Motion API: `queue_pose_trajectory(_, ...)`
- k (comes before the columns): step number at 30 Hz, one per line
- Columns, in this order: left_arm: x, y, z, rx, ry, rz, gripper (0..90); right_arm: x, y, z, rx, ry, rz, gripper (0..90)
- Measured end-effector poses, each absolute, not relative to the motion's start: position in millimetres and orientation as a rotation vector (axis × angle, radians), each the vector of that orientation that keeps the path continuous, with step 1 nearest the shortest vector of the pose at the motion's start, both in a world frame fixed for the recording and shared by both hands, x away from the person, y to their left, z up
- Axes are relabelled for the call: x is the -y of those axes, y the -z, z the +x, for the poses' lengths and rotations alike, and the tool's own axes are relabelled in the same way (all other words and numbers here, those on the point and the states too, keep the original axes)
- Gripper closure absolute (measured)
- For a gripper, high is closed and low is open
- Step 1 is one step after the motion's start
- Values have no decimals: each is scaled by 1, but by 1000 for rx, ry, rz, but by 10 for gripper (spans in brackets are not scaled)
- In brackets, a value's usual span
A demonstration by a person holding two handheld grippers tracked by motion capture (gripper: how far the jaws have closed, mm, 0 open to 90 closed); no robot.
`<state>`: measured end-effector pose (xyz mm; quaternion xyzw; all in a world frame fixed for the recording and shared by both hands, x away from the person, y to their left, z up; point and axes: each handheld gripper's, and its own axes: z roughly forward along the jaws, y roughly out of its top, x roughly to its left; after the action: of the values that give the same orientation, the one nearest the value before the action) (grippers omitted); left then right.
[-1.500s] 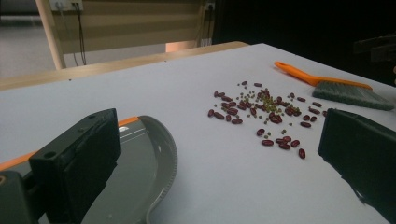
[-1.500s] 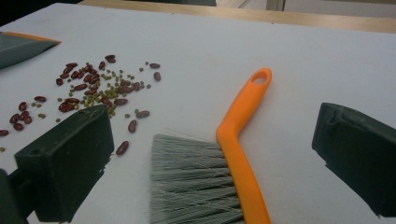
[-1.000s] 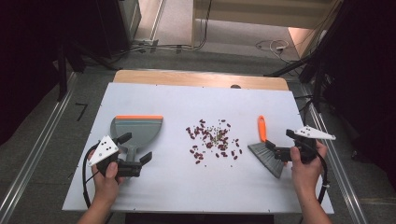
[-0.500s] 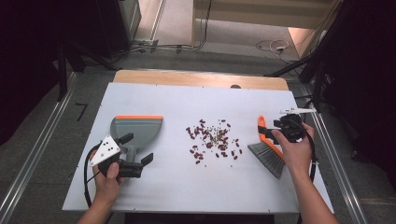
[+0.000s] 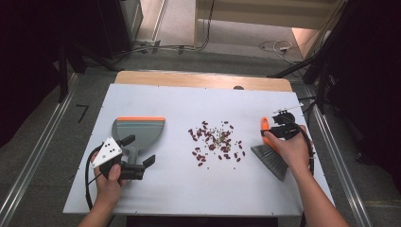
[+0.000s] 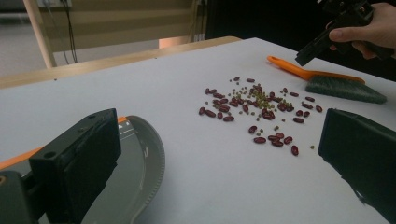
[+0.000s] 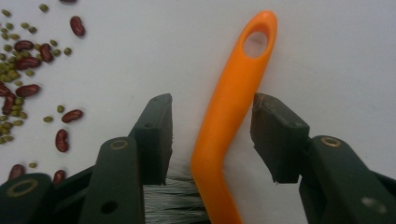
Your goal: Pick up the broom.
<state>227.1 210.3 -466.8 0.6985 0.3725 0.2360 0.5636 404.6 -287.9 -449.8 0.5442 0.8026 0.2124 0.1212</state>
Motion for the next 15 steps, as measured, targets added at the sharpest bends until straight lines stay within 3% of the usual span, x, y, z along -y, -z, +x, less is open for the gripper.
queue_pose_trajectory(15, -210, 467, 228, -876, -553, 1646, 0, 281, 469, 404, -2414, -381, 1662, 585)
